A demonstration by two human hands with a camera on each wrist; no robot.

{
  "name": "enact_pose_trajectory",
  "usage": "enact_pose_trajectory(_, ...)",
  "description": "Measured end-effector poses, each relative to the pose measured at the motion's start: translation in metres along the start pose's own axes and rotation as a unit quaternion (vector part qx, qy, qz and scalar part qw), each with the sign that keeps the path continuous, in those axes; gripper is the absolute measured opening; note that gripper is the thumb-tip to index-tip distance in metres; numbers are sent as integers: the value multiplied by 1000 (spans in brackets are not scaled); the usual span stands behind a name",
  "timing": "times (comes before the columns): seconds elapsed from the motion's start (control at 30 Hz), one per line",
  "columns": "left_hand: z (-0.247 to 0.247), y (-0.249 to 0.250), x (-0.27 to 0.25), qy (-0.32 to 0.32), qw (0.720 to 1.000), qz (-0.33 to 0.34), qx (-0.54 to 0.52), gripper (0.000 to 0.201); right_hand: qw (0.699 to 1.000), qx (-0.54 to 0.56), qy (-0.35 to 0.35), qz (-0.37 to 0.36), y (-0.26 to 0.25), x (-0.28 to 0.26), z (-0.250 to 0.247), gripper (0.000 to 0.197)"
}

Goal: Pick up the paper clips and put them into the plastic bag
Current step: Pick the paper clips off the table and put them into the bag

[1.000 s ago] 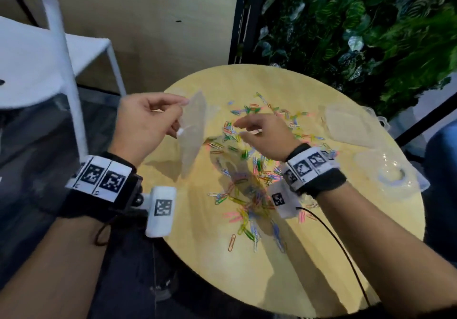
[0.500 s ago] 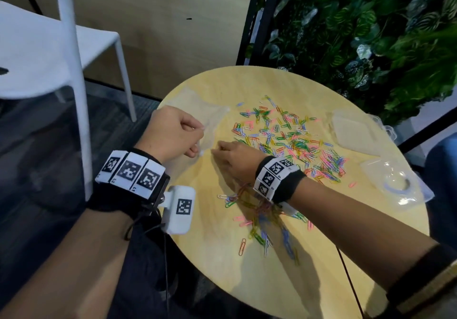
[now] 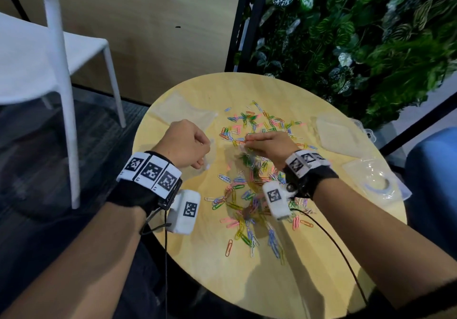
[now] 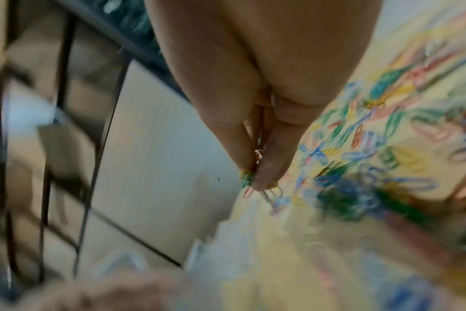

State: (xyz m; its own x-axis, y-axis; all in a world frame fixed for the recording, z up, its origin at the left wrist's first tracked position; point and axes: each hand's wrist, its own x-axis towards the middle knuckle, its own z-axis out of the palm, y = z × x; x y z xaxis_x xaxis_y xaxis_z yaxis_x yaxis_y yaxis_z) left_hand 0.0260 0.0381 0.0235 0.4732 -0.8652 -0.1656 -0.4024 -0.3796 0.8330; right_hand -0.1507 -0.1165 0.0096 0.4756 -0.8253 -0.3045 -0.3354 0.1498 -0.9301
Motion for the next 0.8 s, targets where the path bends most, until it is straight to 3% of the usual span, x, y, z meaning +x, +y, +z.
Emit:
enact_pose_trajectory(0.1, 7, 3, 4, -8, 1000, 3, 6, 14, 977, 197, -69, 37, -20, -13, 3, 19)
enact_pose_trajectory(0.23, 16, 7, 6, -4, 1000, 6, -15, 18, 957, 254, -125, 58, -28, -25, 19, 25)
enact_pose_trajectory(0.4, 22, 9, 7, 8, 998, 4, -68, 14, 975, 185, -99, 73, -17, -35, 42, 20)
enact_pose_trajectory(0.57, 22, 7, 7, 8, 996, 13, -93, 11, 985, 119, -90, 91, -20, -32, 54, 31)
enact_pose_trajectory(0.7, 19, 9, 7, -11, 996, 22, -84, 14, 995, -38, -75, 62, -21, -29, 55, 29)
enact_pose_trajectory(0.8, 18, 12, 4, -28, 995, 31, -85, 13, 975, -219, -38, -18, -20, -28, 55, 11)
